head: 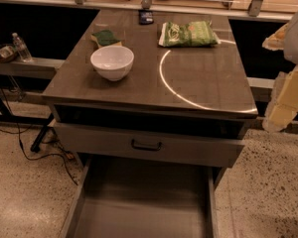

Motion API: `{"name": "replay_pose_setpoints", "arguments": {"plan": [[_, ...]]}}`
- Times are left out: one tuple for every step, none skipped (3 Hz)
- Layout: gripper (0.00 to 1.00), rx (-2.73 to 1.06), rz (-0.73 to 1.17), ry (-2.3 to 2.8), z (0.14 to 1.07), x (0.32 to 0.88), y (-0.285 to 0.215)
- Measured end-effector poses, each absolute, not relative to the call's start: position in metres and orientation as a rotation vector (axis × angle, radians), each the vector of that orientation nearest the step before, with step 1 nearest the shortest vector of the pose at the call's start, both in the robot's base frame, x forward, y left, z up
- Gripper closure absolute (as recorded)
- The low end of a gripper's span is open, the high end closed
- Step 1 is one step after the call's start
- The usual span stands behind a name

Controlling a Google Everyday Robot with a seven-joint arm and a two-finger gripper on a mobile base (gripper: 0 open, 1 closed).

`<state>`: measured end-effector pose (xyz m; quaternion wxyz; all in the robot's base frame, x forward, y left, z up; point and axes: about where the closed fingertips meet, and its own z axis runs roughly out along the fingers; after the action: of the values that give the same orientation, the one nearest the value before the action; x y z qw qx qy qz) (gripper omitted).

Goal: Place green jalapeno chip bag into middle drawer

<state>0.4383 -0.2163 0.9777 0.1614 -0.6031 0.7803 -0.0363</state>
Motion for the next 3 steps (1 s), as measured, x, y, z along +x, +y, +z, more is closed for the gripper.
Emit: {"name": "replay_pose_setpoints", "arguments": {"plan": [[0.0, -1.722, -0.104, 2.228, 0.978, 0.438, -0.216], [0.0, -1.713, -0.066, 2.175, 0.97, 0.462, -0.209], [0.0, -1.691, 0.004, 2.098, 0.938, 0.516, -0.19]]}}
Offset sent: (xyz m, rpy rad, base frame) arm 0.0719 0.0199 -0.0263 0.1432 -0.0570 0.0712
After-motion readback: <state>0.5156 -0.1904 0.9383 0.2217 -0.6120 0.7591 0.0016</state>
